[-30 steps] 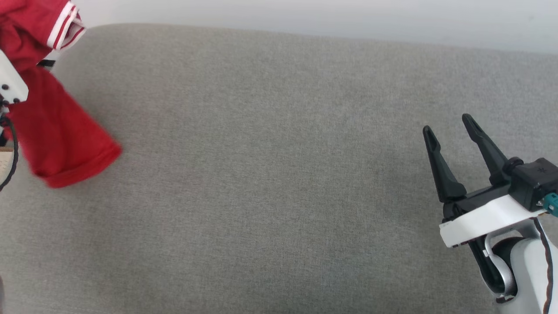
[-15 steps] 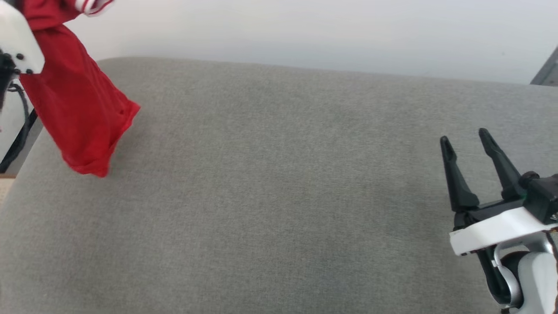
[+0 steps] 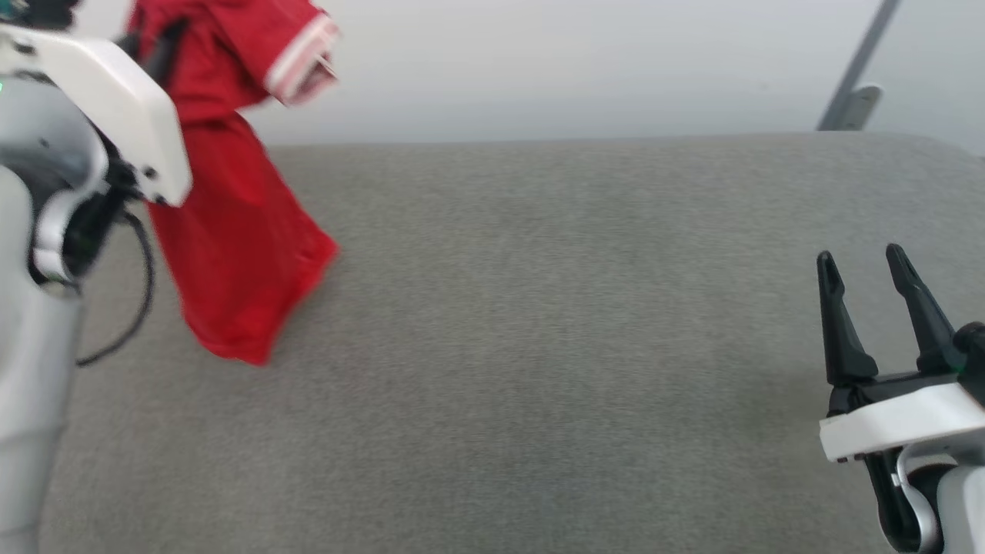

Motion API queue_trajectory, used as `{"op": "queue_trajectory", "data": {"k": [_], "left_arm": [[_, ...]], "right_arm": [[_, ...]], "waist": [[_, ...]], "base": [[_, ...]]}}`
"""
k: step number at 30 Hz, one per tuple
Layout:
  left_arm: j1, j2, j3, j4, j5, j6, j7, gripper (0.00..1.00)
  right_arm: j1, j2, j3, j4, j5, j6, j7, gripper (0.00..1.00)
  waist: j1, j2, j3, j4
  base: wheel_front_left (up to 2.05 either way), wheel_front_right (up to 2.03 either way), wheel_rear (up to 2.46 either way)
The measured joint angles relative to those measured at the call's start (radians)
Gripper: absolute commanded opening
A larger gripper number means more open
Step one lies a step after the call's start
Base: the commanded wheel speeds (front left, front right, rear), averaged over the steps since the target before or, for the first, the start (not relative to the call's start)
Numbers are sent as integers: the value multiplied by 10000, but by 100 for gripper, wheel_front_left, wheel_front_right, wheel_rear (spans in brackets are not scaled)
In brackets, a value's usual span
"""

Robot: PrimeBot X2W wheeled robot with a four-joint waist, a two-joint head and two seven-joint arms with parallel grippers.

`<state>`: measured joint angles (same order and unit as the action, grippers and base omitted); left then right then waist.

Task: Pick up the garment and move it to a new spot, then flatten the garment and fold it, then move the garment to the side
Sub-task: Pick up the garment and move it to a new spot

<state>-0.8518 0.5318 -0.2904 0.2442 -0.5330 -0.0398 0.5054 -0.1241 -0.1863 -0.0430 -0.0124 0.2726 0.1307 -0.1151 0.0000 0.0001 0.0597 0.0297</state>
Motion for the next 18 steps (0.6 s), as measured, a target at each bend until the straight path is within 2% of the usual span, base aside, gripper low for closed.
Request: {"op": "queue_trajectory", "data": {"k": [5, 9, 13, 18], "left_arm": [[961, -111, -322, -1267, -188, 334, 861, 0], [1907, -322, -694, -1722, -410, 550, 1427, 0], [2722, -604, -1166, -1645, -637, 577, 1737, 0], [3285, -1122, -1804, -750, -761, 437, 1887, 0]], "right_arm": [[169, 48, -142, 104, -6, 0, -46, 100], [228, 119, -94, 174, -4, 0, -100, 100], [310, 186, 6, 224, 2, 0, -130, 100], [325, 268, 171, 347, -6, 0, -215, 100]], "waist": [[0, 0, -27, -621], [0, 0, -27, -1068], [0, 0, 7, -1411], [0, 0, 92, -1642]], "base": [[0, 0, 0], [0, 0, 0], [0, 0, 0], [0, 0, 0]]}}
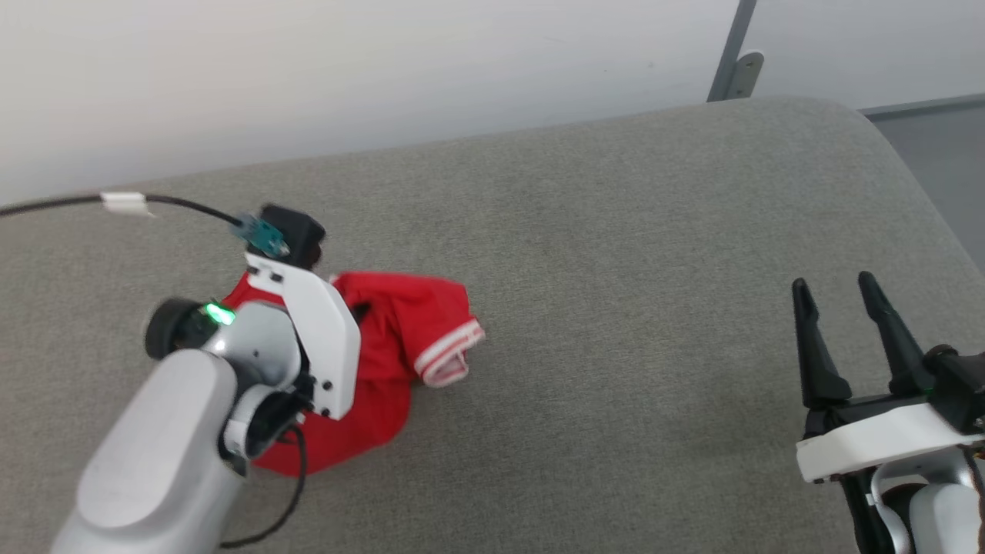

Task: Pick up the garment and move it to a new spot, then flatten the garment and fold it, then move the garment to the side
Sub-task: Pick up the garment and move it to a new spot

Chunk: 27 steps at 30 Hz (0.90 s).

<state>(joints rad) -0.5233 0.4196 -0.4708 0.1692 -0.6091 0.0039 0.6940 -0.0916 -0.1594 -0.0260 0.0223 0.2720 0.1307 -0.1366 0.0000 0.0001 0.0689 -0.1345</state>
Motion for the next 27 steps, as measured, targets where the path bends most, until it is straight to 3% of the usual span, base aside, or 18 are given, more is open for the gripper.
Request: {"op": "queue_trajectory", "data": {"k": [12, 13, 14, 15, 16, 23, 27], "left_arm": [[146, -989, -928, 3313, 130, -502, -696, 0], [134, -1041, -999, 3501, 134, -598, -738, 36], [122, -1110, -1064, 3701, 136, -673, -809, 45], [99, -1175, -1108, 3862, 134, -744, -846, 78], [58, -1235, -1106, 4029, 119, -759, -907, 100], [-264, -1335, -936, 4328, 29, -849, -1657, 100], [-262, -1152, -617, 3969, -8, -905, -2617, 100]], "right_arm": [[-204, 58, 548, 466, 90, 0, -222, 100], [-218, 58, 579, 506, 92, 0, -226, 100], [-221, 56, 596, 554, 100, 0, -240, 100], [-223, 54, 617, 591, 105, 0, -255, 100], [-227, 48, 646, 619, 109, 0, -291, 100], [-271, -50, 780, 742, 130, 0, -357, 100], [-264, -109, 732, 844, 75, 0, -372, 100]], "waist": [[0, 0, 135, -388], [0, 0, 135, -396], [0, 0, 126, -395], [0, 0, 114, -387], [0, 0, 107, -373], [0, 0, 33, -219], [0, 0, -97, -109]], "base": [[0, 0, 0], [0, 0, 0], [0, 0, 0], [0, 0, 0], [0, 0, 0], [0, 0, 0], [0, 0, 0]]}}
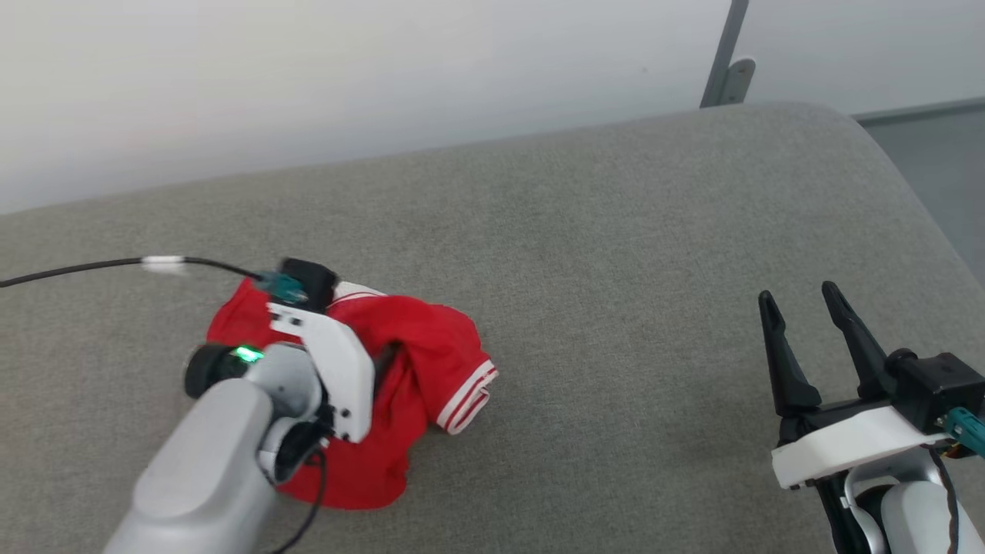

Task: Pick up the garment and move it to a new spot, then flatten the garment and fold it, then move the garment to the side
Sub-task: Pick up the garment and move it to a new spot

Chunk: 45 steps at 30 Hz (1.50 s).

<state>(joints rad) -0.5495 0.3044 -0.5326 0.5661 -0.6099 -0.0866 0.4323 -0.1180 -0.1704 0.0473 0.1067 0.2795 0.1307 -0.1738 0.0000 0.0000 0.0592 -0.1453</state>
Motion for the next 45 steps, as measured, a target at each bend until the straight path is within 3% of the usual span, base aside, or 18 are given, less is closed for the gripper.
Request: {"op": "queue_trajectory", "data": {"k": [13, 23, 34, 45], "left_arm": [[1653, 1104, 1369, -2226, -157, 393, -3172, 100], [3548, 1672, 2385, -3728, -52, 1243, -5321, 100], [5398, 1835, 3162, -4295, -159, 1925, -6414, 100], [6406, 1653, 3676, -4324, -104, 1904, -6884, 100]], "right_arm": [[457, -48, -359, 86, -77, 0, -21, 100], [618, -27, -401, 107, -90, 0, -23, 100], [891, 4, -623, 121, -59, 0, -90, 100], [1142, 213, -769, 61, -178, 0, -157, 100]], "waist": [[0, 0, -573, 519], [0, 0, -919, 834], [0, 0, -1124, 937], [0, 0, -1148, 940]], "base": [[0, 0, 0], [0, 0, 0], [0, 0, 0], [0, 0, 0]]}}
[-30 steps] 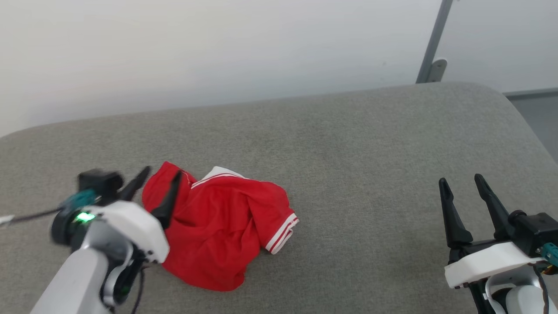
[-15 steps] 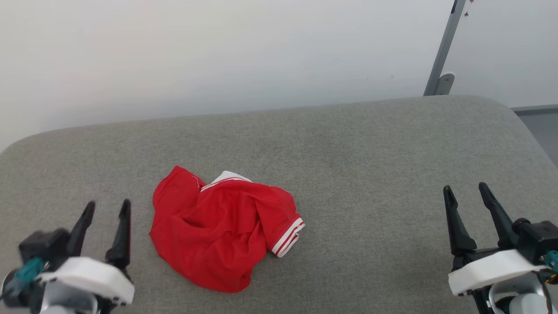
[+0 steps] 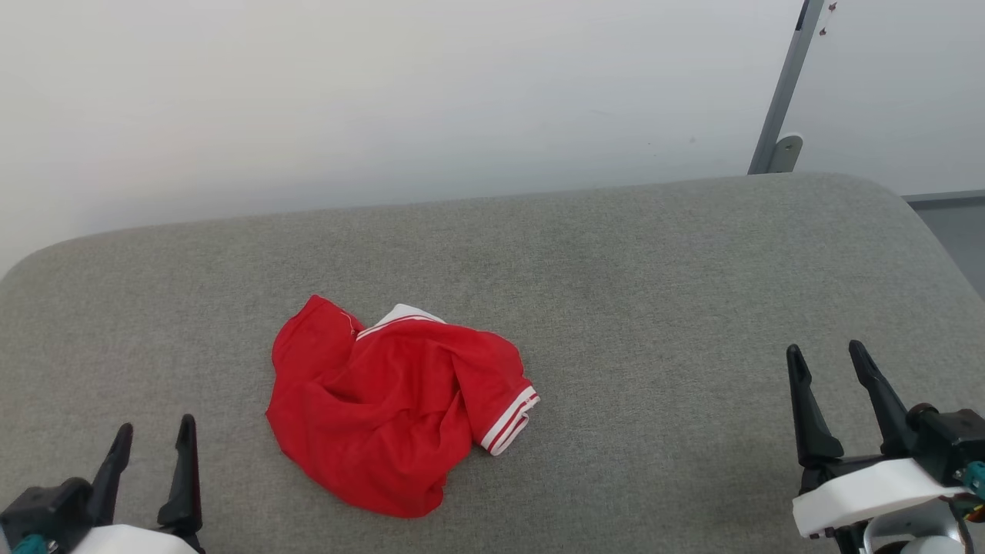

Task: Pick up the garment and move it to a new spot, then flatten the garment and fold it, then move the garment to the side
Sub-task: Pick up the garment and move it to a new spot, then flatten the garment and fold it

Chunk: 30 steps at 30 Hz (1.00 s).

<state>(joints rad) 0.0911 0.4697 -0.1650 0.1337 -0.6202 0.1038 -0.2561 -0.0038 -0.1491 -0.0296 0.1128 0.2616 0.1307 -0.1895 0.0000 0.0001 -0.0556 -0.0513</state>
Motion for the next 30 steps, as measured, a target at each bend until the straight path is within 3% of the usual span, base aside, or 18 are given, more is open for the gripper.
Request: {"op": "queue_trajectory", "data": {"k": [10, 30], "left_arm": [[447, -802, 679, -138, 566, -268, -44, 100], [783, -2104, 1852, -54, 1701, -1352, -52, 100]], "right_arm": [[55, 61, -36, 8, -8, 0, -4, 100], [140, 100, -27, 29, -33, 0, -46, 100]], "waist": [[0, 0, -26, 26], [0, 0, -184, 159]], "base": [[0, 0, 0], [0, 0, 0]]}}
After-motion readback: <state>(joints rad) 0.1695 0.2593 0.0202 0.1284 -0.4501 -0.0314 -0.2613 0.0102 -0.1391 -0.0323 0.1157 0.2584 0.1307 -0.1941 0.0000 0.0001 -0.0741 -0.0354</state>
